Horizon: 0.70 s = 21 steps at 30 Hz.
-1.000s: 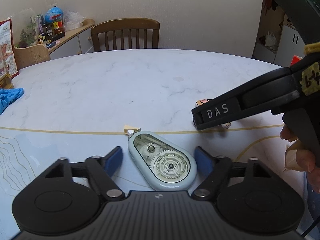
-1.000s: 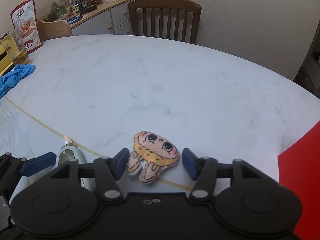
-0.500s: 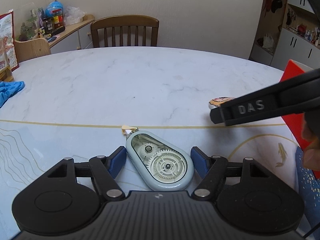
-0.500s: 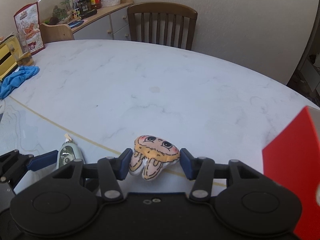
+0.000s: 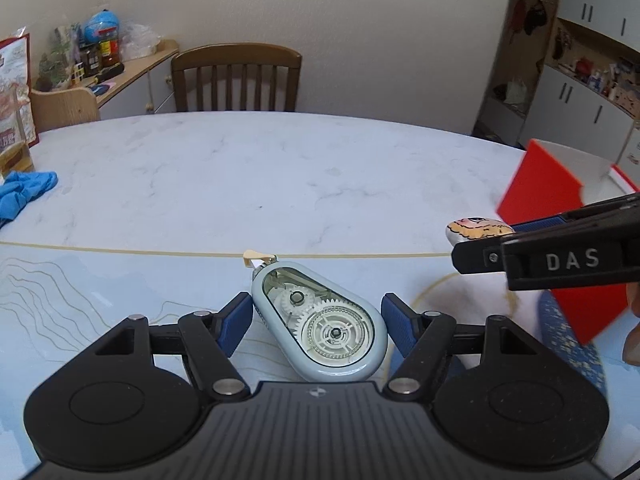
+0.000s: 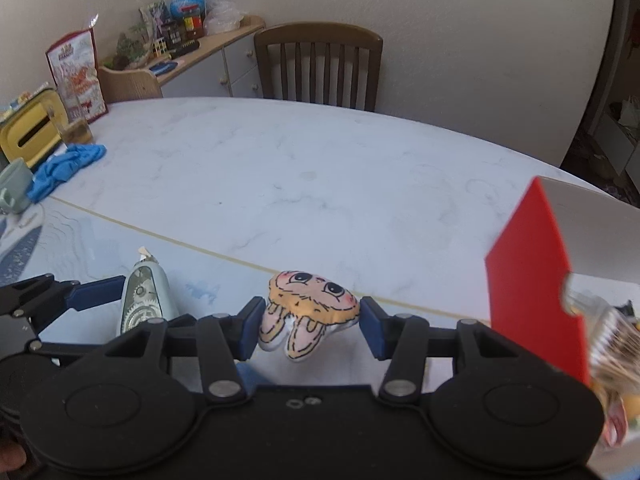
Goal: Organize objects
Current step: 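Carry the tape dispenser and plush toy with both tools into the red box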
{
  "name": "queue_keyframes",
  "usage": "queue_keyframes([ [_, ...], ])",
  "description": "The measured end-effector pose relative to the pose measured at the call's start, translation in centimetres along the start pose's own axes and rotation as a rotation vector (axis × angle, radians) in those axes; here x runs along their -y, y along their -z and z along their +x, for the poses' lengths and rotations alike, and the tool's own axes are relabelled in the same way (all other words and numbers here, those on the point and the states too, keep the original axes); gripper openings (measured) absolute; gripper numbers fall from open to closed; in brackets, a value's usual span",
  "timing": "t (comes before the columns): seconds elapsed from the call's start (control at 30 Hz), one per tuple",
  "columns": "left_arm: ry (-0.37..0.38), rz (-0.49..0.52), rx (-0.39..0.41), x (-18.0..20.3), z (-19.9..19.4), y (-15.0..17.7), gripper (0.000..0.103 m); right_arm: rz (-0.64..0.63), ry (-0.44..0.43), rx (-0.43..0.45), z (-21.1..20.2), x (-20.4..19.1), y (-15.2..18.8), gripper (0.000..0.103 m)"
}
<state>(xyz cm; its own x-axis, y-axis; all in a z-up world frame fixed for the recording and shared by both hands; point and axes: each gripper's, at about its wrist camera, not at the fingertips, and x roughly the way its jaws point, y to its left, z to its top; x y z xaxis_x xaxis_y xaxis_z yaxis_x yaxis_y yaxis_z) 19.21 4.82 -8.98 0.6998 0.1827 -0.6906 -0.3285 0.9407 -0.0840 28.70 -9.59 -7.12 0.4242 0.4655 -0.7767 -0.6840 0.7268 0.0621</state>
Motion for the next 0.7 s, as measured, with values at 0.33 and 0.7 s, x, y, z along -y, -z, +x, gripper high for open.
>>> queue_keyframes([
  [0.33,0.088,0.062,0.006,1.9,-4.4,-0.6,0.071,0.03,0.022,0.06,-6.2,0.8,2.1,0.051],
  [0.7,0.217,0.168,0.034,7.2,-8.1,-2.1,0.071,0.072,0.043,0.126,-11.9,3.7,4.3,0.05],
])
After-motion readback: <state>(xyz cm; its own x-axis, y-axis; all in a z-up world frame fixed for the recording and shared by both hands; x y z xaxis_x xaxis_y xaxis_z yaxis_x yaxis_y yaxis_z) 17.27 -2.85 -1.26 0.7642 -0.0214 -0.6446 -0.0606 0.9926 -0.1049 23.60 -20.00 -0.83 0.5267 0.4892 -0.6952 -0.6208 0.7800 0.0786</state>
